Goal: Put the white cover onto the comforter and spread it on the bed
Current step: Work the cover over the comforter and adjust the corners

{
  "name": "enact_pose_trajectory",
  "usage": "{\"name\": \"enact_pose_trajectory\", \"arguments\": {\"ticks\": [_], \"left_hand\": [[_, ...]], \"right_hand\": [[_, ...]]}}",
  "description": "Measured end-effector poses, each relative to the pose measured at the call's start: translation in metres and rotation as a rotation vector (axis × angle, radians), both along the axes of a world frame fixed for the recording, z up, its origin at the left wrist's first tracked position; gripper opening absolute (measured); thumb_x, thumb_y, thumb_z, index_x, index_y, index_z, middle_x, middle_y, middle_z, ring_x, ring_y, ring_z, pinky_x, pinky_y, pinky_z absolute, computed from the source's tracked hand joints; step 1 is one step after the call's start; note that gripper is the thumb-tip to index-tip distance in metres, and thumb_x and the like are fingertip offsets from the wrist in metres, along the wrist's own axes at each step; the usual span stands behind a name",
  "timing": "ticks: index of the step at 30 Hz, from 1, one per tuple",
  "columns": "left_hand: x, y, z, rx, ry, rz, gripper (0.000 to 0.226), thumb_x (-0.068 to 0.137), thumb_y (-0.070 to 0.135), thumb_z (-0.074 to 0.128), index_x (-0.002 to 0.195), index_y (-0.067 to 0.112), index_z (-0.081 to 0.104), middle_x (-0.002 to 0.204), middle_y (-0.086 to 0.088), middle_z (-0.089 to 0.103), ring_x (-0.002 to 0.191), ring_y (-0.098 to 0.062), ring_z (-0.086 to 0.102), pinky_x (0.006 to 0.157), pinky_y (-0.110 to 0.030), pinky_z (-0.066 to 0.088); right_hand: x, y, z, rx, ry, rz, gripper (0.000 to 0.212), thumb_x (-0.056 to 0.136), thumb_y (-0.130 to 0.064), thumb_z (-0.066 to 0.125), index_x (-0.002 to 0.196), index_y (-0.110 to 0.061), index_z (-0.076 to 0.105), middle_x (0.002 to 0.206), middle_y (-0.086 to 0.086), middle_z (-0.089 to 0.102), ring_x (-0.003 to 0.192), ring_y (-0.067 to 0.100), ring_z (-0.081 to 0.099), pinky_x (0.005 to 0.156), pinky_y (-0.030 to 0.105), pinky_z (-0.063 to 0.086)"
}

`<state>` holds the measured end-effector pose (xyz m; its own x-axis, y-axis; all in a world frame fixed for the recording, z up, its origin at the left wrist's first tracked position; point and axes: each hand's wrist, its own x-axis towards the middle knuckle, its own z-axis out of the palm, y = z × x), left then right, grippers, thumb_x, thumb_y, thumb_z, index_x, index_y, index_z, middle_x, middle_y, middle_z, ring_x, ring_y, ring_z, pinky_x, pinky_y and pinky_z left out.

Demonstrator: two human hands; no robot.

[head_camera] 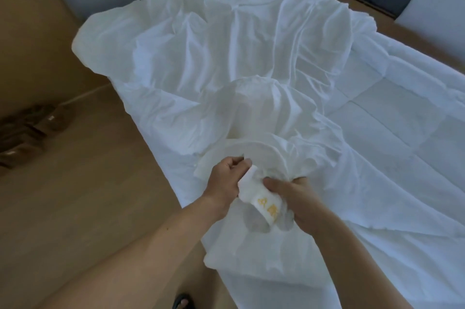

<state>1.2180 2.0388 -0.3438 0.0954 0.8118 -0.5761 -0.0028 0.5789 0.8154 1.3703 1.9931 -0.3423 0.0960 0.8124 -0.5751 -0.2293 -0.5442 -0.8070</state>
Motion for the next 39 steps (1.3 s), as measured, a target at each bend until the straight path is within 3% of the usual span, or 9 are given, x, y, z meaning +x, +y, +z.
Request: {"name": "enact_pose_trajectory", "arguments": {"ticks": [3,9,15,18,22,27,32,35,39], "left_hand": [[-0.007,-0.009,0.009,0.044,-0.026,-0.051,0.032,0.092,0.034,0.066,0.113,0.011,0.057,0.105,-0.01,0.066,0.087,-0.021,0.066,0.063,-0.032,0.054],[-0.011,-0.019,0.014,0.279,0.178,-0.012,0.031,0.091,0.01,0.064,0.102,0.035,0.049,0.116,-0.011,0.058,0.079,-0.025,0.068,0.058,-0.02,0.053],[-0.01,-0.031,0.016,0.736,0.422,-0.122,0.023,0.089,0.002,0.065,0.087,0.024,0.068,0.081,0.015,0.063,0.075,0.003,0.061,0.068,-0.008,0.044],[-0.013,-0.035,0.017,0.618,0.351,-0.342,0.025,0.088,0.015,0.062,0.11,0.021,0.071,0.092,0.01,0.063,0.088,0.002,0.061,0.081,-0.013,0.049],[-0.022,-0.033,0.024,0.351,0.225,-0.68,0.035,0.082,0.017,0.07,0.112,0.031,0.059,0.1,0.005,0.059,0.091,-0.007,0.062,0.079,-0.018,0.053],[-0.023,-0.039,0.004,0.314,0.27,-0.553,0.039,0.073,0.027,0.088,0.104,0.028,0.064,0.095,0.014,0.072,0.089,0.003,0.067,0.074,-0.011,0.05],[-0.019,-0.04,-0.021,0.21,0.223,-0.282,0.017,0.079,0.018,0.081,0.094,0.016,0.074,0.089,0.004,0.076,0.084,-0.008,0.072,0.074,-0.021,0.056],[-0.018,-0.037,-0.027,0.194,0.219,-0.139,0.015,0.085,0.005,0.07,0.091,0.017,0.075,0.086,0.003,0.077,0.085,-0.013,0.073,0.082,-0.034,0.059],[-0.027,-0.022,-0.029,0.182,0.114,-0.158,0.026,0.071,0.002,0.07,0.087,0.022,0.071,0.08,0.009,0.074,0.084,-0.014,0.071,0.079,-0.03,0.057]], "right_hand": [[-0.002,0.006,-0.001,0.014,-0.138,-0.043,0.02,0.089,-0.002,0.068,0.108,-0.003,0.067,0.097,0.016,0.075,0.086,0.029,0.073,0.074,0.04,0.06],[-0.007,0.007,0.011,0.078,-0.11,-0.072,0.023,0.084,0.003,0.07,0.106,-0.004,0.068,0.093,0.013,0.076,0.084,0.029,0.074,0.075,0.044,0.061],[-0.017,0.008,0.024,0.083,-0.143,-0.147,0.023,0.08,0.013,0.061,0.09,-0.007,0.068,0.083,0.015,0.072,0.072,0.029,0.069,0.067,0.039,0.054],[-0.029,0.008,0.028,0.07,-0.114,-0.091,0.013,0.09,-0.005,0.06,0.097,-0.006,0.07,0.092,0.016,0.073,0.08,0.03,0.072,0.072,0.039,0.056],[-0.042,0.002,0.027,0.011,0.046,0.127,0.05,0.096,-0.055,0.049,0.113,-0.013,0.071,0.104,0.009,0.076,0.101,0.019,0.072,0.098,0.04,0.05],[-0.037,-0.004,0.015,-0.045,0.037,0.362,0.067,0.091,-0.073,0.031,0.104,-0.025,0.076,0.112,0.0,0.074,0.113,0.012,0.066,0.111,0.043,0.04],[-0.026,0.001,0.019,0.014,-0.052,0.641,0.065,0.1,-0.062,0.022,0.107,-0.024,0.075,0.113,-0.004,0.073,0.116,0.007,0.062,0.113,0.038,0.035],[-0.022,0.008,0.025,0.011,-0.096,0.709,0.045,0.106,-0.044,0.03,0.095,-0.031,0.072,0.1,-0.017,0.073,0.099,-0.004,0.065,0.09,0.019,0.045],[-0.012,0.034,0.024,0.101,-0.3,0.591,0.024,0.099,-0.022,0.05,0.095,-0.015,0.072,0.091,0.001,0.075,0.082,0.016,0.071,0.065,0.019,0.046]]}}
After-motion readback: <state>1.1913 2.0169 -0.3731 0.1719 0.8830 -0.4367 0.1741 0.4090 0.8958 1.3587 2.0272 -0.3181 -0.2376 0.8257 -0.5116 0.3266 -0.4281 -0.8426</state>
